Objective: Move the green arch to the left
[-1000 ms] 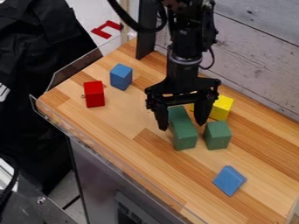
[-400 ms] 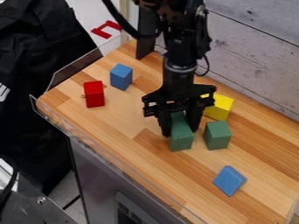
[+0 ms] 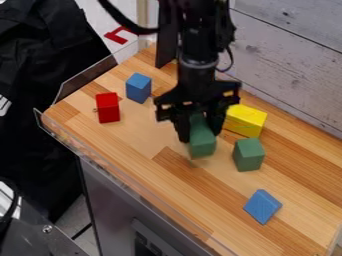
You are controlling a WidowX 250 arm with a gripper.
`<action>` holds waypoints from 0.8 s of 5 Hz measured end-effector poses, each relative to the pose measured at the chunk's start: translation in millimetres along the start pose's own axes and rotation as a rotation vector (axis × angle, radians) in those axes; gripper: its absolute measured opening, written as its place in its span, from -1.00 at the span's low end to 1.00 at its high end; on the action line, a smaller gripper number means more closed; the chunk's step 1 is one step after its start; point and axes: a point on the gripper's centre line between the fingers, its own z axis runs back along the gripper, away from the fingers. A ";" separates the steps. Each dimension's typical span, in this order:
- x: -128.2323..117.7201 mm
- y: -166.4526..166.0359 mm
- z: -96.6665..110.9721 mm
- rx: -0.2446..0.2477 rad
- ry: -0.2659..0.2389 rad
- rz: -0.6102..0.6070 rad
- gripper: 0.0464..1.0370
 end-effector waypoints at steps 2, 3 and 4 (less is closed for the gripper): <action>25.5 14.9 30.4 -0.030 -0.098 0.279 0.07; 37.3 19.7 24.4 0.013 -0.086 0.425 0.07; 45.2 20.7 22.2 0.026 -0.073 0.469 0.07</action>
